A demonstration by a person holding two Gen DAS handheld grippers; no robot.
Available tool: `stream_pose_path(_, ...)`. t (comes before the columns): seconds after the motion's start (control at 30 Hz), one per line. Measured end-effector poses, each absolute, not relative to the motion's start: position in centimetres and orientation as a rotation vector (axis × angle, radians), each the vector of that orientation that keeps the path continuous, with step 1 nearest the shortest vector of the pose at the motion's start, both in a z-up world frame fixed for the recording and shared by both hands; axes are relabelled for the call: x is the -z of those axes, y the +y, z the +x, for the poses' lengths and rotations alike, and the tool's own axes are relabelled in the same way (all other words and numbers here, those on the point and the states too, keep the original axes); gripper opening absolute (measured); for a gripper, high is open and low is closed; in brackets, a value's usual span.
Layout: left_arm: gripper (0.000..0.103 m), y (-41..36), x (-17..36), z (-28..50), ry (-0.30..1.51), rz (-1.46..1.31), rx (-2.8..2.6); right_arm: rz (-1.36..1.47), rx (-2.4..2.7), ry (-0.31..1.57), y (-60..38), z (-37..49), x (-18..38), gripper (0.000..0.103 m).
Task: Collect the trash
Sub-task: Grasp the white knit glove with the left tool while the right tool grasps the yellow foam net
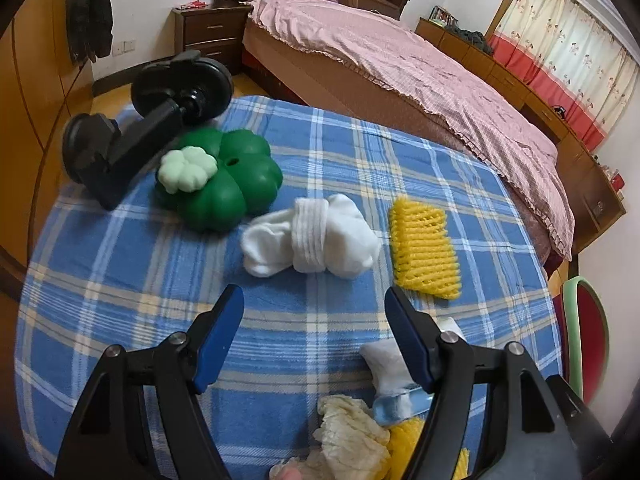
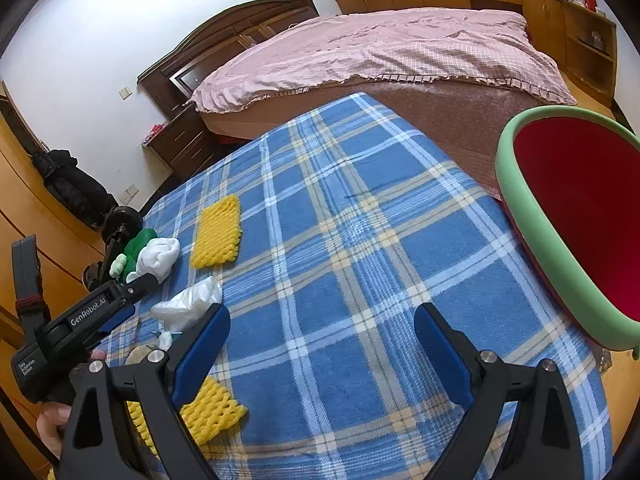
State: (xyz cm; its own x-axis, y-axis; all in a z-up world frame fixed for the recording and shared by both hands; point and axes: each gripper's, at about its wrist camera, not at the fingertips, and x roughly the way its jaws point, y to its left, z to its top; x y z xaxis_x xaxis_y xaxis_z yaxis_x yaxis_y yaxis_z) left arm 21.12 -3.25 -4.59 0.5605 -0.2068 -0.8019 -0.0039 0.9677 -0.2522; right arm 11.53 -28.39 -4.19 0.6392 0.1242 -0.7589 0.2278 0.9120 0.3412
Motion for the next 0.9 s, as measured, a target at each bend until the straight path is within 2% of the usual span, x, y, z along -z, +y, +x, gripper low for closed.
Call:
stream_pose_path(0.4, 0.073, -2.5, 0.5, 21.3, 0.909, -0.095, 0.127, 0.394, 0.023, 0.820, -27.4, 11.4, 0.2, 0.095)
stream_pose_path(0.6, 0.073, -3.4, 2.1, 23.2, 0.928, -0.108, 0.125, 0.397, 0.046, 0.812, -27.6, 12.6, -0.4, 0.095)
stream_pose_path(0.9, 0.073, -4.3, 5.4, 25.5, 0.965, -0.123, 0.100, 0.410, 0.060, 0.865, -27.9, 14.5, 1.7, 0.095)
